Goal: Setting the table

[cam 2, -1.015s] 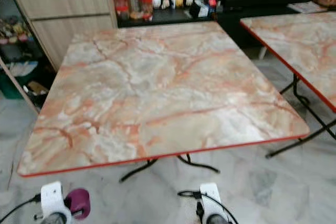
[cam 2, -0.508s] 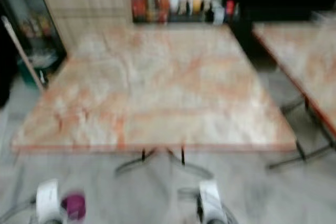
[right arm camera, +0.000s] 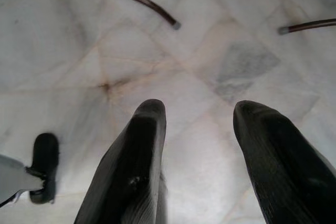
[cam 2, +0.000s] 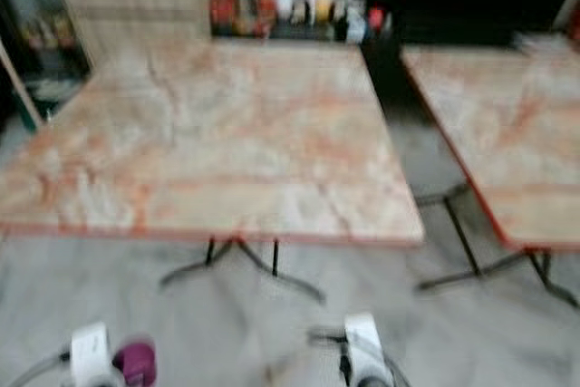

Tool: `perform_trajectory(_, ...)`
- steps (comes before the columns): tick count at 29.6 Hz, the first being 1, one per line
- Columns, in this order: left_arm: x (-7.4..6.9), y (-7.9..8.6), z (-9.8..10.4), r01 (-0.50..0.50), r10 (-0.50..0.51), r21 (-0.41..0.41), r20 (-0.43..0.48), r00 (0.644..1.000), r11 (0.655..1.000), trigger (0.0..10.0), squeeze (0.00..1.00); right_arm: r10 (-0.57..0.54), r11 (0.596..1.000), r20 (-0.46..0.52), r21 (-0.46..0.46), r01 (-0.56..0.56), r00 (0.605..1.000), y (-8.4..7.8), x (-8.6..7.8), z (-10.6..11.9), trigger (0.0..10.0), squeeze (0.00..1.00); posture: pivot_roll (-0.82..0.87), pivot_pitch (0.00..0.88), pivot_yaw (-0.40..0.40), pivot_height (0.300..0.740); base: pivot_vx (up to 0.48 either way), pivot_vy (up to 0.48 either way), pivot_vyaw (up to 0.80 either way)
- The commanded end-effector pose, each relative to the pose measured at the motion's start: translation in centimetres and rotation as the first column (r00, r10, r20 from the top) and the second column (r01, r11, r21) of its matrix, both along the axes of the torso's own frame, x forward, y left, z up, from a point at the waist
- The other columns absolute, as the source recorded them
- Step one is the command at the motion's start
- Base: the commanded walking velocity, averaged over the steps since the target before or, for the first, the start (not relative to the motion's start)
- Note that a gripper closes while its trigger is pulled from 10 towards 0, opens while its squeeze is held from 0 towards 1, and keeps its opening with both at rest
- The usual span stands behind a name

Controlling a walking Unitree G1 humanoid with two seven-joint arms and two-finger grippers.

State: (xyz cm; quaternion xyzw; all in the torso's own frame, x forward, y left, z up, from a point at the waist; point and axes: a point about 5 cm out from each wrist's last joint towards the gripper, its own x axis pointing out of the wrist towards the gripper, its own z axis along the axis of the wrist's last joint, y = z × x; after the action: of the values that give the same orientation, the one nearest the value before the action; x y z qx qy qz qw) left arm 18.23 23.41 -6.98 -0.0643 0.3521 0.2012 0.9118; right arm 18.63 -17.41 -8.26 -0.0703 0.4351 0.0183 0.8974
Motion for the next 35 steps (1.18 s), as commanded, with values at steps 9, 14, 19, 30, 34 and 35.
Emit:
perform_trajectory(9, 0.4, -1.1, -0.1, 0.004, -0.003, -0.029, 0.013, 1.0, 1.0, 10.0, 0.0, 0.012, 0.999, 0.007, -0.044, -0.012, 1.0, -1.3, 0.0, 0.2, 10.0, 0.0, 0.04, 0.012, -0.01, 0.74, 0.0, -0.448, 0.05)
perform_trajectory(14, 0.4, -1.4, -0.1, 0.009, -0.009, -0.036, 0.012, 1.0, 0.999, 10.0, 0.0, -0.017, 0.999, 0.001, -0.042, 0.018, 1.0, -1.6, -0.1, 0.1, 10.0, 0.0, 0.03, 0.015, -0.011, 0.74, 0.0, -0.445, 0.56)
perform_trajectory(19, 0.4, -1.5, -0.2, 0.011, -0.01, -0.041, 0.012, 1.0, 0.999, 10.0, 0.0, -0.01, 0.999, -0.001, -0.044, 0.01, 1.0, -1.7, -0.2, 0.1, 10.0, 0.0, 0.02, 0.016, -0.013, 0.74, 0.0, -0.442, 0.0)
perform_trajectory(30, 0.3, -1.9, -0.3, 0.016, -0.016, -0.05, 0.011, 1.0, 0.999, 10.0, 0.0, -0.01, 0.999, 0.0, -0.049, 0.01, 1.0, -1.8, -0.2, 0.1, 10.0, 0.0, 0.02, 0.011, -0.013, 0.74, 0.0, -0.44, 0.0)
perform_trajectory(34, 0.2, -2.0, -0.3, 0.026, -0.026, -0.053, 0.008, 1.0, 0.998, 10.0, 0.0, -0.01, 0.999, 0.001, -0.049, 0.01, 1.0, -1.9, -0.2, 0.2, 10.0, 0.0, 0.01, 0.009, -0.01, 0.74, 0.0, -0.439, 0.0)
perform_trajectory(35, 0.2, -2.0, -0.4, 0.03, -0.03, -0.054, 0.005, 1.0, 0.998, 10.0, 0.0, -0.011, 0.999, 0.002, -0.049, 0.011, 1.0, -1.9, -0.1, 0.2, 10.0, 0.0, 0.01, 0.006, -0.009, 0.74, 0.0, -0.416, 0.0)
